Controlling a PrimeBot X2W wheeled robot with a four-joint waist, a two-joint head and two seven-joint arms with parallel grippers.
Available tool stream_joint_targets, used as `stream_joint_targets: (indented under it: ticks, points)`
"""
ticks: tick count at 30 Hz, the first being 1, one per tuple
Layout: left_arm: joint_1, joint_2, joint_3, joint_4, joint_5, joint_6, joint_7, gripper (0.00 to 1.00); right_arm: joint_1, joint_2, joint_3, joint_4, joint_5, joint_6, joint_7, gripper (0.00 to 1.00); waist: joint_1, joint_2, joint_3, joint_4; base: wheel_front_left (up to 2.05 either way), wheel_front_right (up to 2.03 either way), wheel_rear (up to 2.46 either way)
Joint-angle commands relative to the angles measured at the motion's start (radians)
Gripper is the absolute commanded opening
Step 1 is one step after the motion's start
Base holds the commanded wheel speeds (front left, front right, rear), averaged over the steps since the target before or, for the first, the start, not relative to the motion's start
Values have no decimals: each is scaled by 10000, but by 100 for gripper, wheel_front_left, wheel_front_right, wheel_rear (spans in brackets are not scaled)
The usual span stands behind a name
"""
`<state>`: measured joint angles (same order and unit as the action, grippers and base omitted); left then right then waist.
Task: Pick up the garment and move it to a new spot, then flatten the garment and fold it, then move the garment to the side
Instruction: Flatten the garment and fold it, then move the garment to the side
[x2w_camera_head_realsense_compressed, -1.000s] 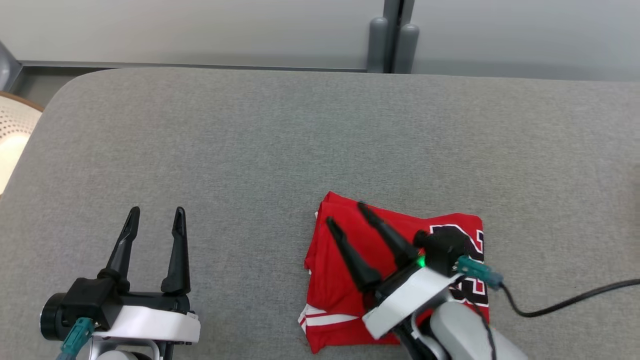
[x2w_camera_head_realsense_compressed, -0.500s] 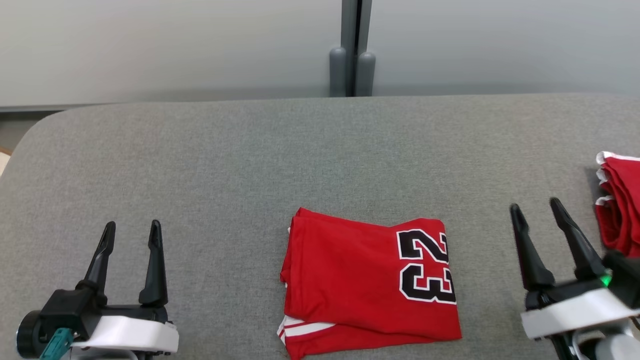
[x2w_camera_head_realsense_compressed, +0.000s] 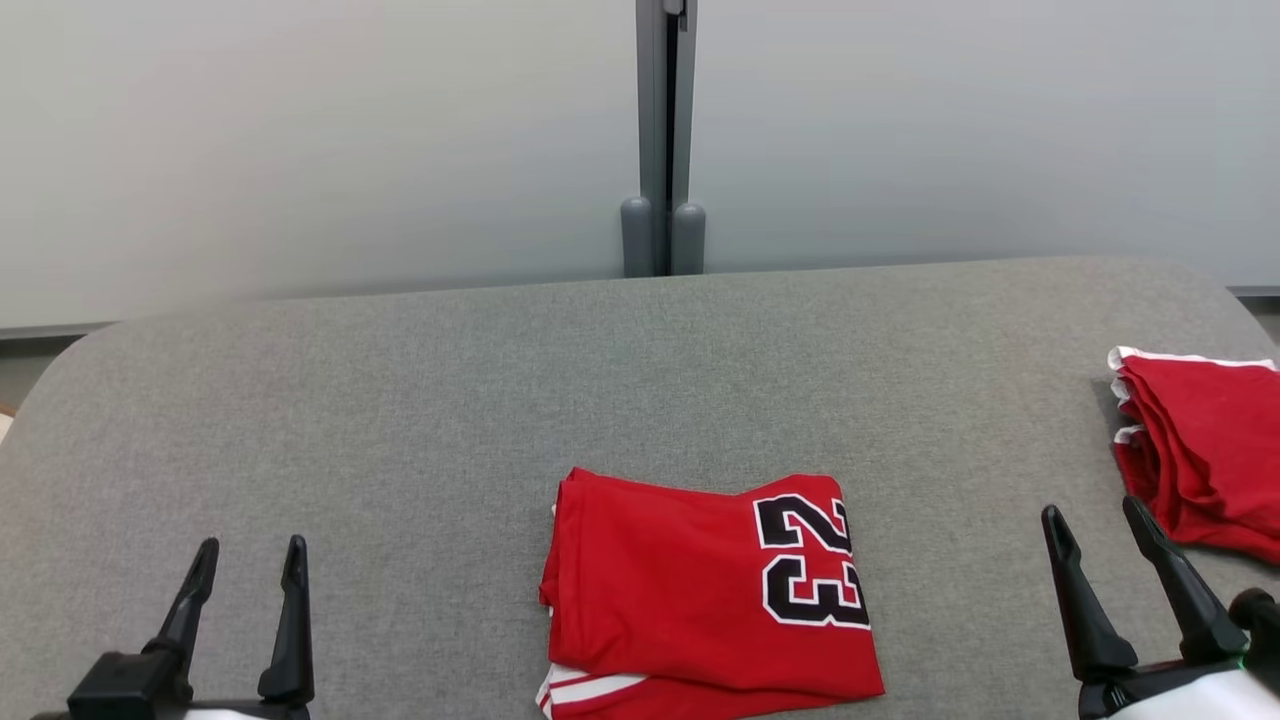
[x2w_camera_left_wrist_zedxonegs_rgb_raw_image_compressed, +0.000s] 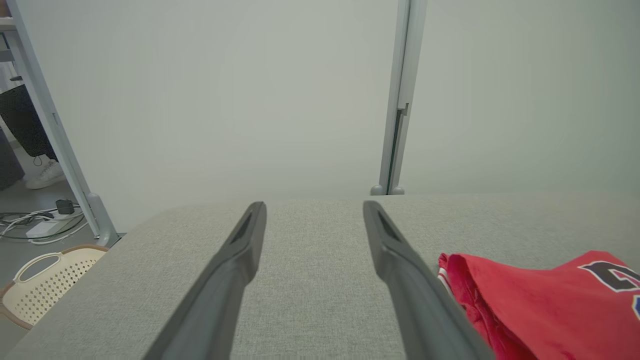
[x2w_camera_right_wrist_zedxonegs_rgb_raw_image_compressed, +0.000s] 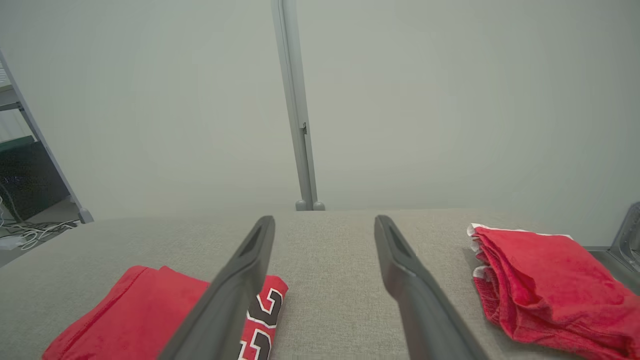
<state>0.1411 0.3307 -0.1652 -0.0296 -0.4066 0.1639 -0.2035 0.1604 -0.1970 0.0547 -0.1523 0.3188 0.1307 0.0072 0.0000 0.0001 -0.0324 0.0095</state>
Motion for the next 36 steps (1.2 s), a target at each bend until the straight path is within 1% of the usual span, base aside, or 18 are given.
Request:
stream_joint_targets:
  ticks: [1,10,27,32,36]
  points:
    - [220,112,-3,-110,-27,61,96,100,245,-16,-71,-112,28,-1,119,100,0,-1,-155,-39,0,0,0]
    - [590,255,-65,-389,-86,91,398,100,670,27,-355,-275,51,-1,355,100,0,-1,-285,-25,0,0,0]
    - [273,248,-216,-659,-7,292,546,100,584,-48,-423,-213,61,-1,386,100,0,-1,-208,13,0,0,0]
    - [-21,175,-189,-787,-99,253,378,100,476,-102,-446,67,69,-1,324,100,0,-1,37,371,0,0,0]
    - [-621,146,-271,-902,9,133,242,100,225,-103,-330,563,123,-1,388,100,0,-1,609,980,0,0,0]
